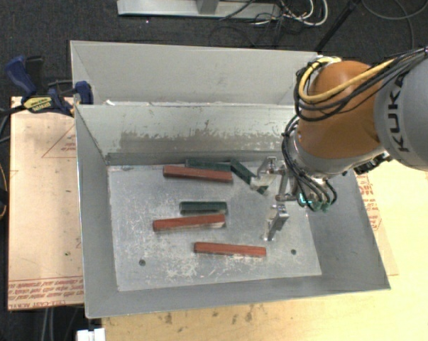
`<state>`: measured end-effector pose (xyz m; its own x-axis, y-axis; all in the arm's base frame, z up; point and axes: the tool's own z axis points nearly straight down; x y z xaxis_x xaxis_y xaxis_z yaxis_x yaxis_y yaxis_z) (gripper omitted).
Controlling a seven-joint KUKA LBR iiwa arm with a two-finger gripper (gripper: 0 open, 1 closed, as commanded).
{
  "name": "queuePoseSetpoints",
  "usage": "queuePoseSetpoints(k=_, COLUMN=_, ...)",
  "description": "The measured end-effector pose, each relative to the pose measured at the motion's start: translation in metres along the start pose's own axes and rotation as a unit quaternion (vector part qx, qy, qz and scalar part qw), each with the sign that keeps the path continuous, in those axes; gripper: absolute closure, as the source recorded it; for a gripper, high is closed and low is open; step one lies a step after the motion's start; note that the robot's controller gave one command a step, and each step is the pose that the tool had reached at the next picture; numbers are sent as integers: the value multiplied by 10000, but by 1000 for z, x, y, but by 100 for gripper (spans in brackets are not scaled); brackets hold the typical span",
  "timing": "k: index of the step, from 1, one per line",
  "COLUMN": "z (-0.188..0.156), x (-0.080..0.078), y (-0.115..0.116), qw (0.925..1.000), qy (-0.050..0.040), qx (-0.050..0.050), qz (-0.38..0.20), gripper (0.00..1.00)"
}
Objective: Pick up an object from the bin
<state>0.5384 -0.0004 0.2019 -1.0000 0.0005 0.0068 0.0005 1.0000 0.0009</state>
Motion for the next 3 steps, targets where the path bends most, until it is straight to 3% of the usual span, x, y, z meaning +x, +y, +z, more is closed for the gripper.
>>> queuePoseSetpoints(k=1, z=-3, x=-2, y=0, qw=10000, qy=-36, qx=0, qz=0, gripper=0)
queuePoseSetpoints(k=2, z=125, x=-2, y=4, qw=9984, qy=-98, qx=6, qz=-555, gripper=100)
queuePoseSetpoints(k=3, z=125, x=-2, y=4, qw=9984, qy=-98, qx=6, qz=-556, gripper=100)
